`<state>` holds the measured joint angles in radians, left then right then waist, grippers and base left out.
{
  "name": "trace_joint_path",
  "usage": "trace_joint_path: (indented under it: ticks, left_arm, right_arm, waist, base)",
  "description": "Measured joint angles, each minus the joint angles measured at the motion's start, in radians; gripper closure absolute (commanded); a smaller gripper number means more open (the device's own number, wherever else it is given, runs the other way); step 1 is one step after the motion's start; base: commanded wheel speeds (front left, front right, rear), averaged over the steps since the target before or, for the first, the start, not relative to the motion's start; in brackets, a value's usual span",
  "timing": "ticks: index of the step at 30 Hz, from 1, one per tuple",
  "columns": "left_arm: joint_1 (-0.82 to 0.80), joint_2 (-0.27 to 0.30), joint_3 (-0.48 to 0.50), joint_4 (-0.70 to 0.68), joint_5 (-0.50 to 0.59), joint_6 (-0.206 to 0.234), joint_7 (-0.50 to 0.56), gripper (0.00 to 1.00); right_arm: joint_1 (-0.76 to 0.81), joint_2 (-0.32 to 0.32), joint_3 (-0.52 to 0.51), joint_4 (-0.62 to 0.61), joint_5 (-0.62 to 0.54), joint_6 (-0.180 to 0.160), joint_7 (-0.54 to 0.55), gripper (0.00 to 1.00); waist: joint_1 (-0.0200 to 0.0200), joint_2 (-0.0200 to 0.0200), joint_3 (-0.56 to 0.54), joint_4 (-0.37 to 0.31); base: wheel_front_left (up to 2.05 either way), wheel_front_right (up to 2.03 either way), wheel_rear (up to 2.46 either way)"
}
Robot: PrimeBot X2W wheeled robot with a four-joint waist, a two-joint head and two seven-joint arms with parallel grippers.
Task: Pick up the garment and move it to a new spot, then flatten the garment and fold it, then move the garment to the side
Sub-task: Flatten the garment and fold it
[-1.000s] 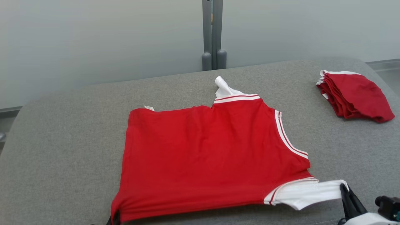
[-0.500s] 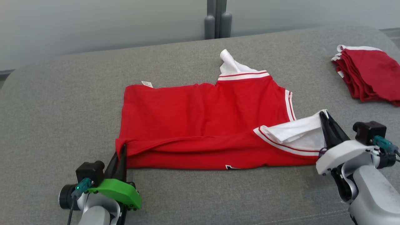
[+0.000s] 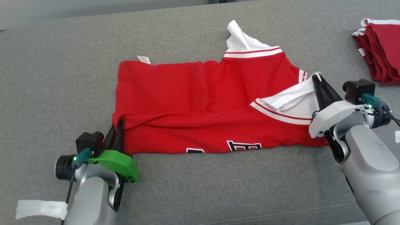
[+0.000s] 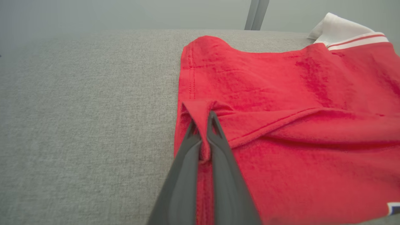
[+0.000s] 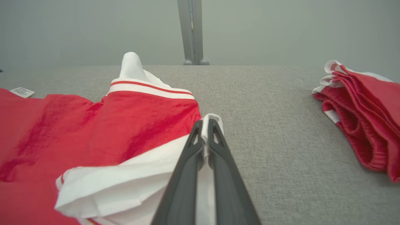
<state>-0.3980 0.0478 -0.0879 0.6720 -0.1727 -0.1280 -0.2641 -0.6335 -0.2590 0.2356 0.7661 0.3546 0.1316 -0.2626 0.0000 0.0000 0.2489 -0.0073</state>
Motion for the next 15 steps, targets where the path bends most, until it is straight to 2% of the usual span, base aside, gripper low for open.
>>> trace_joint_path:
  ticks: [1,2,3,4,9,15]
  left_arm:
    - [-0.010,0.000,0.001,0.004,0.000,0.003,0.000,0.80]
    - [-0.020,0.000,0.002,0.004,0.001,0.011,0.000,0.49]
    - [-0.027,-0.001,0.007,0.005,0.001,0.019,0.000,0.00]
    - [-0.030,0.000,0.012,0.006,0.001,0.029,0.000,0.00]
    - [-0.021,0.000,0.029,-0.028,-0.017,0.058,0.000,0.00]
    - [0.079,0.001,0.029,-0.110,-0.057,0.058,0.000,0.00]
  right_arm:
    - [-0.010,0.002,0.002,0.012,-0.005,0.000,0.000,1.00]
    - [-0.018,0.007,-0.007,0.023,-0.007,0.000,0.000,0.96]
    - [-0.028,0.013,-0.024,0.037,-0.007,0.000,0.000,0.06]
    - [-0.033,0.014,-0.034,0.042,-0.016,0.000,0.000,0.00]
    - [-0.010,0.025,-0.126,-0.001,-0.054,0.000,0.000,0.00]
    - [0.166,0.050,-0.160,-0.119,-0.035,0.000,0.000,0.00]
  waist:
    - [0.0000,0.0000,0.008,0.001]
    - [0.0000,0.0000,0.015,0.001]
    - [0.0000,0.0000,0.022,0.001]
    - [0.0000,0.0000,0.027,0.002]
    - [0.0000,0.0000,0.021,0.000]
    - [0.0000,0.0000,-0.022,0.000]
  base:
    - [0.00,0.00,0.00]
    - [0.00,0.00,0.00]
    - [0.00,0.00,0.00]
    - [0.00,0.00,0.00]
    - [0.00,0.00,0.00]
    - [0.00,0.00,0.00]
